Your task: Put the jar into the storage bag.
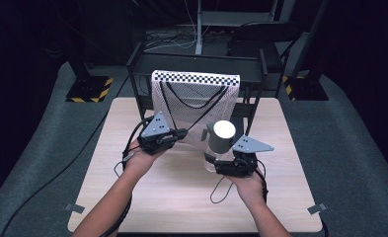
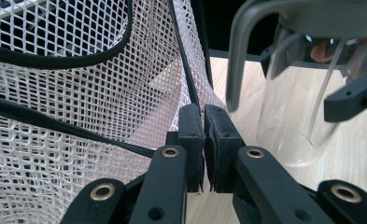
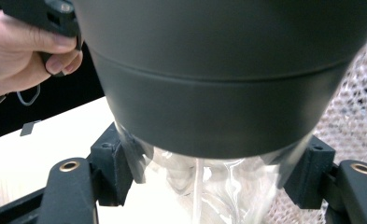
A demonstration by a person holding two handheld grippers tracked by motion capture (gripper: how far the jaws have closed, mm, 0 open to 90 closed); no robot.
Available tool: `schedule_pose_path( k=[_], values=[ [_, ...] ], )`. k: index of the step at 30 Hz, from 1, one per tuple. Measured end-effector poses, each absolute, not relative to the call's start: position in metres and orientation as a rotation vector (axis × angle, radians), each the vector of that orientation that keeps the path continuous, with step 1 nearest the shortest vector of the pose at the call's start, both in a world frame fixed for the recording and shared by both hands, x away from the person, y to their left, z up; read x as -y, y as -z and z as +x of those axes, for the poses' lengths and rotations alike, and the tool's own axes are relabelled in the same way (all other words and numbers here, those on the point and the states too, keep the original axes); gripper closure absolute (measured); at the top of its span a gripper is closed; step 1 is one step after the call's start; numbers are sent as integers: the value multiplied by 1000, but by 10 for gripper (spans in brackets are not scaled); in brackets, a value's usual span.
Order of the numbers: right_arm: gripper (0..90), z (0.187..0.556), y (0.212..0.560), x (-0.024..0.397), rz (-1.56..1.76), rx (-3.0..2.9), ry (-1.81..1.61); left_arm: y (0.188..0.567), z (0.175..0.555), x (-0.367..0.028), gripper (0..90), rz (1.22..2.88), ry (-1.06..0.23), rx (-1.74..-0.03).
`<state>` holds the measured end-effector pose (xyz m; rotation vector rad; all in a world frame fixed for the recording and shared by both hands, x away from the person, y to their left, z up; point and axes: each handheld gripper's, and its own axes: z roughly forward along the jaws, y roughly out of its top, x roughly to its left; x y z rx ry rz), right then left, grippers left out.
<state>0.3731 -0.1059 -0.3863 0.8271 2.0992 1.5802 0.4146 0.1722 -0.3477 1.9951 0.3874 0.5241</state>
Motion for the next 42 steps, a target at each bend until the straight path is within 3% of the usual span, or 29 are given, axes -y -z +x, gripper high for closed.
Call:
schedule_pose_path(
  k=[42],
  values=[
    [294,407,263,66,665,-2099,-1561,352,416,-175,851,1955,-497,-393]
  ],
)
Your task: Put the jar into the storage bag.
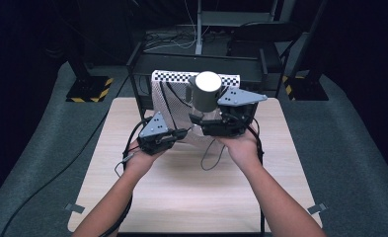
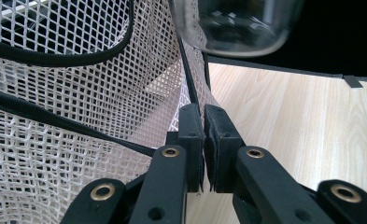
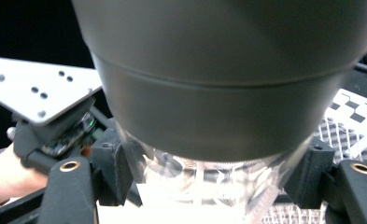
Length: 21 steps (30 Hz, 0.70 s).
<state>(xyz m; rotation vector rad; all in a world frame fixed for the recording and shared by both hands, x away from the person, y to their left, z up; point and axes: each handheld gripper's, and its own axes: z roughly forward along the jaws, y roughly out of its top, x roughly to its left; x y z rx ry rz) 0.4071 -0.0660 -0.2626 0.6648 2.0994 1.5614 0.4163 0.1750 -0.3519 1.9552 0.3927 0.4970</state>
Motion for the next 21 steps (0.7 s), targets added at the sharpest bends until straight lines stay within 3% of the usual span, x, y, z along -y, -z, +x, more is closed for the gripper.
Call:
schedule_pose_path(
  k=[21],
  values=[
    [293,443,264,33,684,-2086,-1536,351,415,-178,851,1942,-490,-388]
  ],
)
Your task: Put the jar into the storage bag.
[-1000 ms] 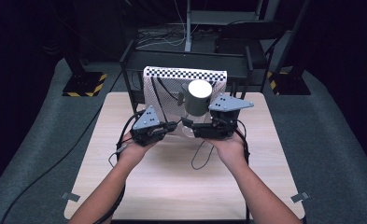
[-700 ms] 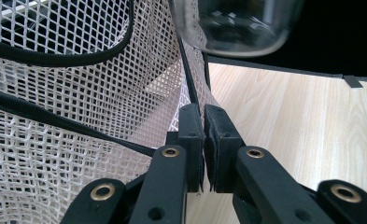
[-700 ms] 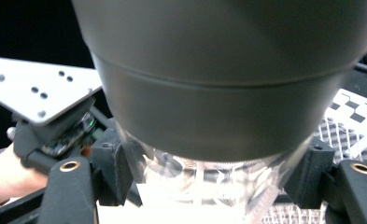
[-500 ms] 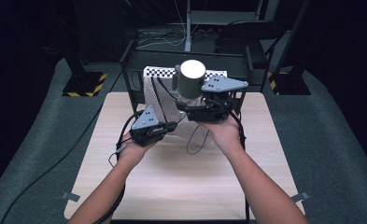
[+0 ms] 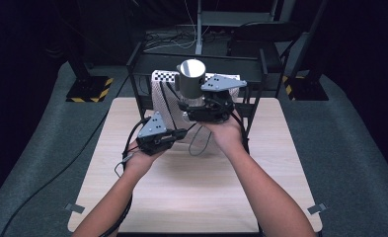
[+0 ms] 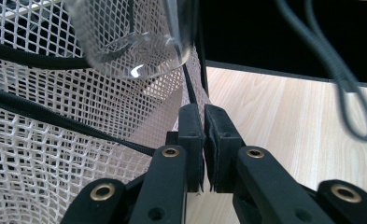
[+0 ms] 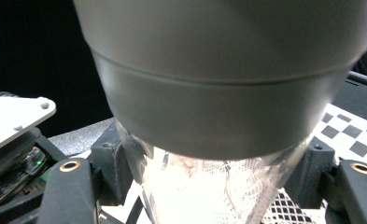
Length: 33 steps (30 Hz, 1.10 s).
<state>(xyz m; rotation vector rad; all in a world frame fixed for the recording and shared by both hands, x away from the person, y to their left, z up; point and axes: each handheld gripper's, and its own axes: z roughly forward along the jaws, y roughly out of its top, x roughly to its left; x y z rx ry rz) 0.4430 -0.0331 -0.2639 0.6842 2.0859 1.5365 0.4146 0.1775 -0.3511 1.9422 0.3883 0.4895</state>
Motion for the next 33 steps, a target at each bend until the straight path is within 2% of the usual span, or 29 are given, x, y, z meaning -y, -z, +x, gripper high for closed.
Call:
schedule_pose_path(
  k=[33],
  values=[
    [293,462,309,20,650,-2233,-1376,354,415,-179,851,1927,-487,-392]
  ],
)
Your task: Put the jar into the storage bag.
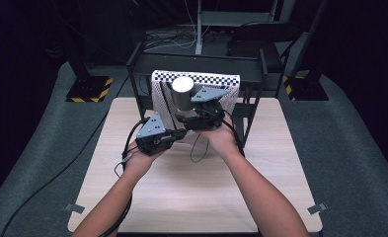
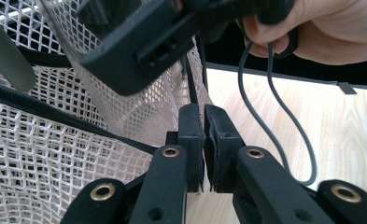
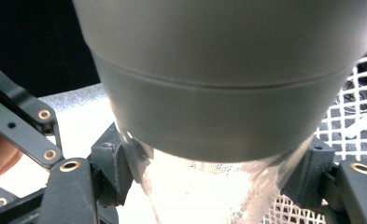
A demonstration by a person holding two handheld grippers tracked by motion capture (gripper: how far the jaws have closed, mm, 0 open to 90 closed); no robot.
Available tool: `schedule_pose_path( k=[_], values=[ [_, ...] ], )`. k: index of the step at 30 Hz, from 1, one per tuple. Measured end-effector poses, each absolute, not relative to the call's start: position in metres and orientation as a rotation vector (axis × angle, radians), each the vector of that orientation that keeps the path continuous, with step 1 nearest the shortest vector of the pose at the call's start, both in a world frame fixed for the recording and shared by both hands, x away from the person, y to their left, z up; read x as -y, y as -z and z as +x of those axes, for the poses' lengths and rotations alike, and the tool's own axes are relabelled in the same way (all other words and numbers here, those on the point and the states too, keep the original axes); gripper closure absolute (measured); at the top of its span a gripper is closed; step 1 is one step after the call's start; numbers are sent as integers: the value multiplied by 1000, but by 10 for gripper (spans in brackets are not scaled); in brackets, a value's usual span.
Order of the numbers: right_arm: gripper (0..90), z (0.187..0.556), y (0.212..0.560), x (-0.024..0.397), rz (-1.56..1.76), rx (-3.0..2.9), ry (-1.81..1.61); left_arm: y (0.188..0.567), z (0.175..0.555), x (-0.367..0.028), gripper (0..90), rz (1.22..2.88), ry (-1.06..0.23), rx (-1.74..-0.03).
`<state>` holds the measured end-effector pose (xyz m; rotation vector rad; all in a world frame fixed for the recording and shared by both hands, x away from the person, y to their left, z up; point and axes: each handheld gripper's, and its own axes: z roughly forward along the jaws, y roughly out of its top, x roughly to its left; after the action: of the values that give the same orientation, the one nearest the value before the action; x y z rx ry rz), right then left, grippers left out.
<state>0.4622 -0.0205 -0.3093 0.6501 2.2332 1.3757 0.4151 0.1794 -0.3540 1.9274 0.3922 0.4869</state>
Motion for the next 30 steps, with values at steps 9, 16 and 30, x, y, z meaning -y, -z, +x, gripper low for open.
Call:
schedule_pose_path(
  k=[9,16,30],
  values=[
    [293,463,322,18,668,-2278,-1304,356,415,-179,851,1928,-483,-402],
    [291,465,333,18,693,-2296,-1248,356,414,-174,881,1961,-499,-392],
    [241,476,335,22,750,-2265,-1146,355,426,-170,887,1944,-496,-403]
  ],
)
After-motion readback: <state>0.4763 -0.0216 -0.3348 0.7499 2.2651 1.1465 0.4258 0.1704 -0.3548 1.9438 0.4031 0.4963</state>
